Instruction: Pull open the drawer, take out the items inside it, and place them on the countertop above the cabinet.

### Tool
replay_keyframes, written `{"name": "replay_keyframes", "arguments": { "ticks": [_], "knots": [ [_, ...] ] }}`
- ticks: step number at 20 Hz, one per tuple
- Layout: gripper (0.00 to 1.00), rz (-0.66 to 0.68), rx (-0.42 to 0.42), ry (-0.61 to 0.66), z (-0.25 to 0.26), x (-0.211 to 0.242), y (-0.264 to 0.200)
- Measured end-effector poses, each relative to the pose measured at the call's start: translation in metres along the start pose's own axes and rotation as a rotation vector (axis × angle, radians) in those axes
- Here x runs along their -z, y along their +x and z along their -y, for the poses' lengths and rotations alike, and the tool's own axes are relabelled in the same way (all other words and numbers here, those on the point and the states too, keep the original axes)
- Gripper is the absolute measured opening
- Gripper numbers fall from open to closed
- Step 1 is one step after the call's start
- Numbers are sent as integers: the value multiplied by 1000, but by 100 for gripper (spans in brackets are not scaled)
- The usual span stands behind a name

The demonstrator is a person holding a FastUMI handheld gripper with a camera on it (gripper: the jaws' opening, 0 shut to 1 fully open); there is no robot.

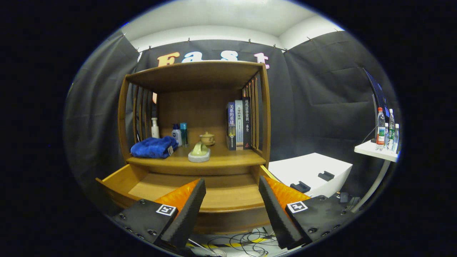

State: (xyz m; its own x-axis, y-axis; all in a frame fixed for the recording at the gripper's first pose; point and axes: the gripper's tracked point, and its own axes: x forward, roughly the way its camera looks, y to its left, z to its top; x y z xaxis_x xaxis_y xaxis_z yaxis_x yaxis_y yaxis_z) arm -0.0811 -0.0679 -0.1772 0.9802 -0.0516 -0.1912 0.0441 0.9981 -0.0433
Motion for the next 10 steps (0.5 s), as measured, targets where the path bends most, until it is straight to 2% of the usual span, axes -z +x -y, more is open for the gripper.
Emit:
{"name": "replay_keyframes", "arguments": {
  "ticks": [10],
  "knots": [
    [97, -102, -5, 15, 4, 67, -1]
  ]
}}
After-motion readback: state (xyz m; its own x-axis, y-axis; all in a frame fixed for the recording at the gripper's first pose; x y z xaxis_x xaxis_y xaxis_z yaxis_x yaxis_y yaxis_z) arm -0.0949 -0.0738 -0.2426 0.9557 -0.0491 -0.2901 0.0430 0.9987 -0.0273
